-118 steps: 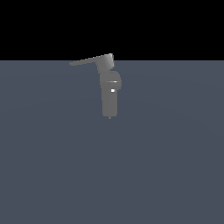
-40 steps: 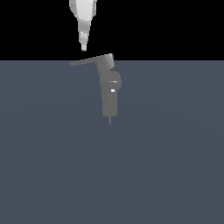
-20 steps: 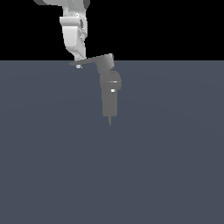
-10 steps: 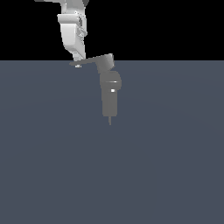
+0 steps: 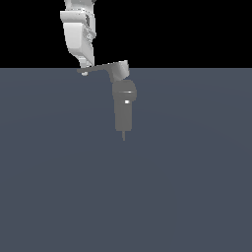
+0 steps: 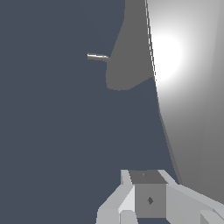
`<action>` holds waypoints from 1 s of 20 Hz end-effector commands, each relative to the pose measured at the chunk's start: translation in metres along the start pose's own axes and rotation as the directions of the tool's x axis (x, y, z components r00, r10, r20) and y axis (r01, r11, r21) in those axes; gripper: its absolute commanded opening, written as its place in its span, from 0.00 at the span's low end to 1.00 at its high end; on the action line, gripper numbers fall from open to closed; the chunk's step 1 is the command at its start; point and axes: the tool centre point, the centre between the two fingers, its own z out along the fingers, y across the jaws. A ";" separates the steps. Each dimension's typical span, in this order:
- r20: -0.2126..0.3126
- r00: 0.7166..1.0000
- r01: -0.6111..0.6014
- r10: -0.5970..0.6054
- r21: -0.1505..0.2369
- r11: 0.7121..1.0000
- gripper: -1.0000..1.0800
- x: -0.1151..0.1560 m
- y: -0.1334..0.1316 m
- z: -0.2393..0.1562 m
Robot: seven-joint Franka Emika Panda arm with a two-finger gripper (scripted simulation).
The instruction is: Turn on the faucet by rotating a designated handle.
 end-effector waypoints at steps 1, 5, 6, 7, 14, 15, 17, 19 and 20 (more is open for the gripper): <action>-0.001 1.000 -0.003 0.003 -0.005 1.000 0.00 0.002 0.008 0.000; -0.001 1.000 -0.003 0.003 -0.005 1.000 0.00 0.002 0.017 0.000; -0.001 1.000 -0.003 0.003 -0.005 1.000 0.00 0.002 0.020 0.000; -0.001 1.000 -0.003 0.003 -0.005 1.000 0.00 0.002 0.022 0.000; -0.001 1.000 -0.004 0.004 -0.004 1.000 0.00 0.001 0.040 0.000; -0.001 1.000 -0.004 0.004 -0.004 1.000 0.00 0.001 0.042 0.000; -0.001 1.000 -0.004 0.004 -0.004 1.000 0.00 0.001 0.048 0.000; -0.001 1.000 -0.004 0.004 -0.004 1.000 0.00 0.001 0.053 0.000; -0.001 1.000 -0.004 0.004 -0.004 1.000 0.00 0.001 0.055 0.000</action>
